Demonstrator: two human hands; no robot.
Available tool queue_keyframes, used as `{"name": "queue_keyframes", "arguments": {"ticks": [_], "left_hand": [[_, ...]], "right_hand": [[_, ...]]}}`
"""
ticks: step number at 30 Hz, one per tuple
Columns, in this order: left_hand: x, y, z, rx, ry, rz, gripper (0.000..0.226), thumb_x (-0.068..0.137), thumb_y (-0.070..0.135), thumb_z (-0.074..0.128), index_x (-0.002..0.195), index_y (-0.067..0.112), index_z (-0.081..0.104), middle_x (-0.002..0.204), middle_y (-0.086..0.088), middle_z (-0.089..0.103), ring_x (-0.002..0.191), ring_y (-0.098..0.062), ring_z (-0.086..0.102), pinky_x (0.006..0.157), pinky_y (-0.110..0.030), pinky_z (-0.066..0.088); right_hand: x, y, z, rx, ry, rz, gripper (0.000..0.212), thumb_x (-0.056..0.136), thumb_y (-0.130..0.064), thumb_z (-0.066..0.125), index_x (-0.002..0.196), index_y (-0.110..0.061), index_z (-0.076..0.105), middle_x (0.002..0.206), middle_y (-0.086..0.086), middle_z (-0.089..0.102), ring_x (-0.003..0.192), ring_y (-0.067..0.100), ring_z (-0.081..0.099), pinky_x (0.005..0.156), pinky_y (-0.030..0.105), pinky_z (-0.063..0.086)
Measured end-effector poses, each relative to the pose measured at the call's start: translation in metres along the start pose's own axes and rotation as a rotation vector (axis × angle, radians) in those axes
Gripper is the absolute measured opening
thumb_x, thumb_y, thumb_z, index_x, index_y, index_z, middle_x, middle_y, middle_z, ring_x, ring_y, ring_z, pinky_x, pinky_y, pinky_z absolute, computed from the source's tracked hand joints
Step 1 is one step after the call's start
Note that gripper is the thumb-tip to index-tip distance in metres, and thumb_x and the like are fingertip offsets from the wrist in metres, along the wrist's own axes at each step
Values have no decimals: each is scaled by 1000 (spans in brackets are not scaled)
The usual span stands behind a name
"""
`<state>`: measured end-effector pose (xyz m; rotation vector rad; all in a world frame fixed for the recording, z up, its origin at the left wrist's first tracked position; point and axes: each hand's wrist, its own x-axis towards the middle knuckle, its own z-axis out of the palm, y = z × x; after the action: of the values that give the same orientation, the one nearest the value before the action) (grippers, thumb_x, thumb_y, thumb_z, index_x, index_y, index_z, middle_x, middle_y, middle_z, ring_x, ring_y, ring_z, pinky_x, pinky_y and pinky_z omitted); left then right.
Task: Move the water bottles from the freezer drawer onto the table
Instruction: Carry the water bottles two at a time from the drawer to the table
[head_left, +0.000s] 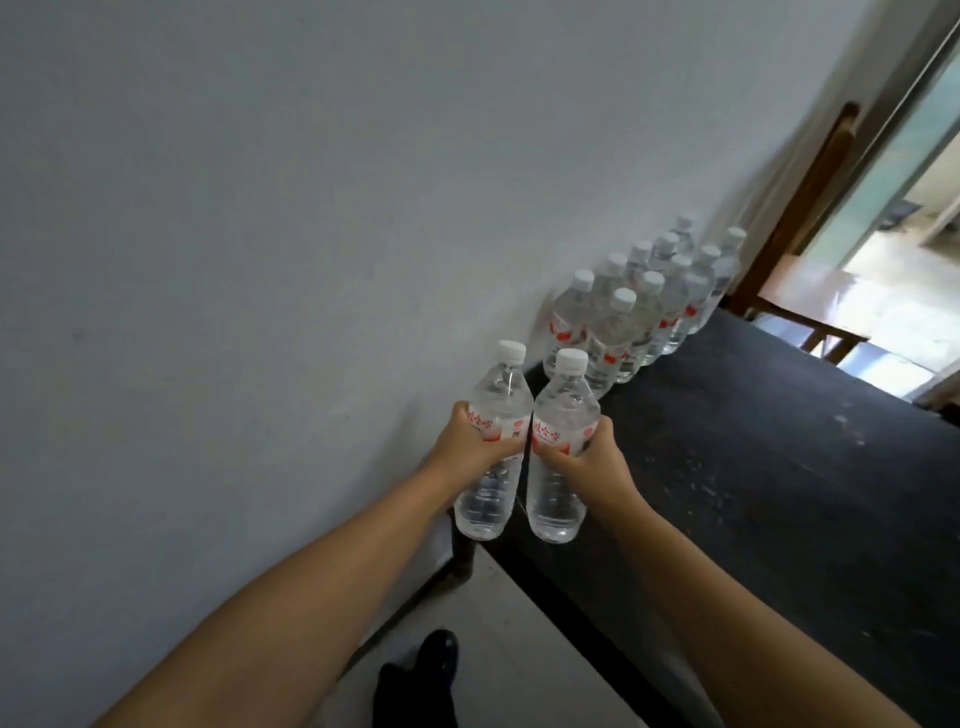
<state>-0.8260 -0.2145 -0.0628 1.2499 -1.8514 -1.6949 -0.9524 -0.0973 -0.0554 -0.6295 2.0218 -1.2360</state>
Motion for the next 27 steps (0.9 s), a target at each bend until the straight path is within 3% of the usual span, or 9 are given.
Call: {"name": "queue_keyframes", "arguments": {"ticks": [4,7,9,13,17,20,22,25,27], "left_hand": [[52,12,22,29,-71,16,70,63,26,85,121,18,46,111,1,65,104,-17,63,92,-35,52],[90,28,31,95,-75,22,71,62,26,86,121,18,49,114,0,62,105,-19,62,86,-31,51],[115,35,35,157,-68,12,70,61,36,85,120,19,51,110,3,62,100,-19,62,83,-29,52],[164,33,46,175,-92,75,69,50,59,81,108,29,60,99,5,73,90,-14,71,81,-41,59],[173,51,56,135,-90,134,38,67,37,81,97,18,67,87,-1,76,78,-8,72,69,-31,60],[175,55,61,106,-111,176,20,78,21,76,92,8,68,88,-11,75,71,-8,64,57,-17,51],[176,50,59,89,-120,214,19,80,14,74,97,6,68,92,-7,74,76,-6,64,61,-12,51],[186,39,59,68,-138,229,27,77,12,77,100,14,64,93,5,72,85,2,67,73,-16,54],[203,25,61,96,-122,212,40,74,23,81,107,18,60,99,10,69,93,7,66,79,-15,54]], "right_hand": [[29,4,-10,37,139,26,70,78,-28,79,135,-20,38,120,-2,57,108,16,57,86,30,47],[60,2,-13,29,240,16,67,77,-24,80,132,-17,43,122,1,60,108,15,59,82,25,45],[80,-1,-13,36,283,10,66,77,-24,80,132,-16,44,123,1,59,104,13,58,80,24,44],[117,-1,-5,82,396,42,69,77,-31,79,135,-21,42,124,3,60,108,19,60,82,29,48],[145,4,6,162,454,101,75,75,-42,79,136,-27,37,125,3,59,111,21,61,83,28,46],[153,14,14,178,470,124,75,77,-37,78,137,-30,34,129,3,57,115,22,58,87,30,48],[156,19,18,177,478,133,74,79,-34,77,139,-30,33,131,3,56,116,21,57,87,29,47],[166,21,19,177,478,129,75,81,-29,76,142,-27,32,133,4,54,117,20,56,83,25,44],[173,21,20,199,467,134,76,81,-28,76,143,-28,30,134,4,53,118,19,55,85,25,45]]}}
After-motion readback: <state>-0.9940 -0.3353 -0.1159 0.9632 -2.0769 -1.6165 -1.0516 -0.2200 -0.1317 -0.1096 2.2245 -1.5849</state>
